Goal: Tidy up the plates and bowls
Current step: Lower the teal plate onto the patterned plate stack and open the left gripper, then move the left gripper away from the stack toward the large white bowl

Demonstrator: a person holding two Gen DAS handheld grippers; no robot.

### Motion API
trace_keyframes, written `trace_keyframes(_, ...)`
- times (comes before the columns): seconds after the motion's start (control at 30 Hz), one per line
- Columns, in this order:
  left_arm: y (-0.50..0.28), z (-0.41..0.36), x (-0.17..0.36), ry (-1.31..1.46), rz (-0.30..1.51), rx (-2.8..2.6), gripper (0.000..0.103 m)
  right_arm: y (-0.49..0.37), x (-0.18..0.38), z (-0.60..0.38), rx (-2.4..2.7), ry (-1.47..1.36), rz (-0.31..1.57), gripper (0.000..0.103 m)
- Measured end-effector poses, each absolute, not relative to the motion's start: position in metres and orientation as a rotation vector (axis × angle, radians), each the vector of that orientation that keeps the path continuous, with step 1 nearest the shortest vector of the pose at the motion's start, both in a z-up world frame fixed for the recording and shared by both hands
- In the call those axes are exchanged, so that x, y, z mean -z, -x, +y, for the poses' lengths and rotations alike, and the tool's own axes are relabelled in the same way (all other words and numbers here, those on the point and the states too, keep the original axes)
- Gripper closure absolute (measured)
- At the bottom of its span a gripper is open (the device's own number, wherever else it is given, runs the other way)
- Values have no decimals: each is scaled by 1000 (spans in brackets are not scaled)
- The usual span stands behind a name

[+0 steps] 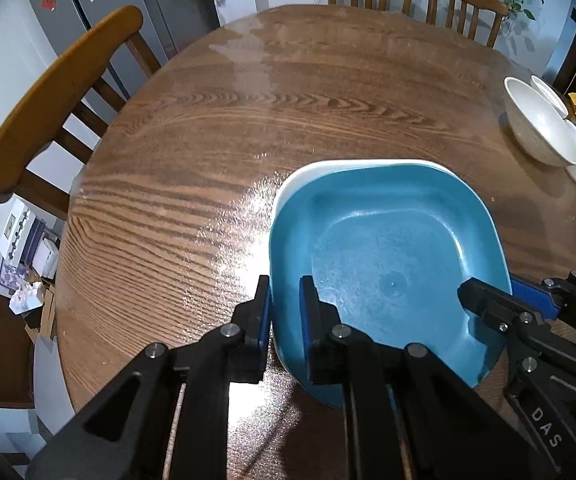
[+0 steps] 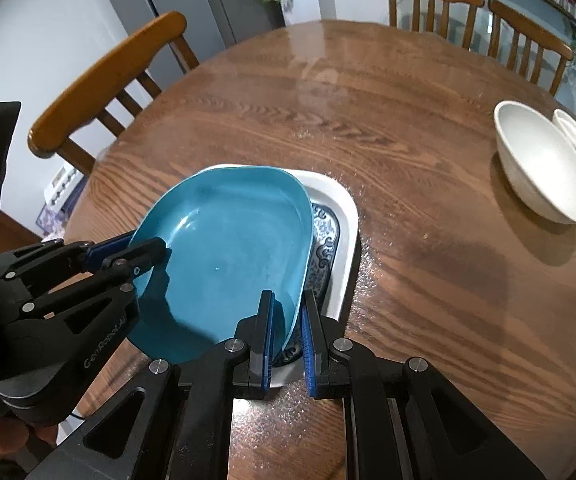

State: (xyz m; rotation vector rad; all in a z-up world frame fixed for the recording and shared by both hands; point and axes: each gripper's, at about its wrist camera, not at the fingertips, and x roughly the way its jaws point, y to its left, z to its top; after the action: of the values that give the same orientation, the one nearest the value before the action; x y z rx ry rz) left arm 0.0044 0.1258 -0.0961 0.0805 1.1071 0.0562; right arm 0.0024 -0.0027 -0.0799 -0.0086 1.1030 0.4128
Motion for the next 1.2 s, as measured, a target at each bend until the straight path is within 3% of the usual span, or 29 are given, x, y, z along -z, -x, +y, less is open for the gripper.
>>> trace_keyframes(0.37,-5,125,99,-91,1105,-56,87,-4,86,1,-393,15,1124,89)
trace_keyframes(0.4,-6,125,99,-85,1107,-54,85,-4,86,1,-393,11,1124,89)
trace_keyframes(0.5,-4,124,98,-80,1104,-51,64,-3,84,0,-385,0,1116,85)
trace_keyframes(0.6,-3,122,96,-78,1098,-49,60,-1,79,-8,-369,-13,1095,72)
trace_keyframes(0.83,3,115,84,-75,1077,-47,37,8,71,-26,-360,-54,1087,71)
trace_keyframes(1.07,12,96,73,-77,1060,-10,24,24,56,-52,-356,-93,1053,70)
trace_keyframes(1.2,16,81,68,-89,1055,21,23,35,46,-74,-336,-132,1024,57)
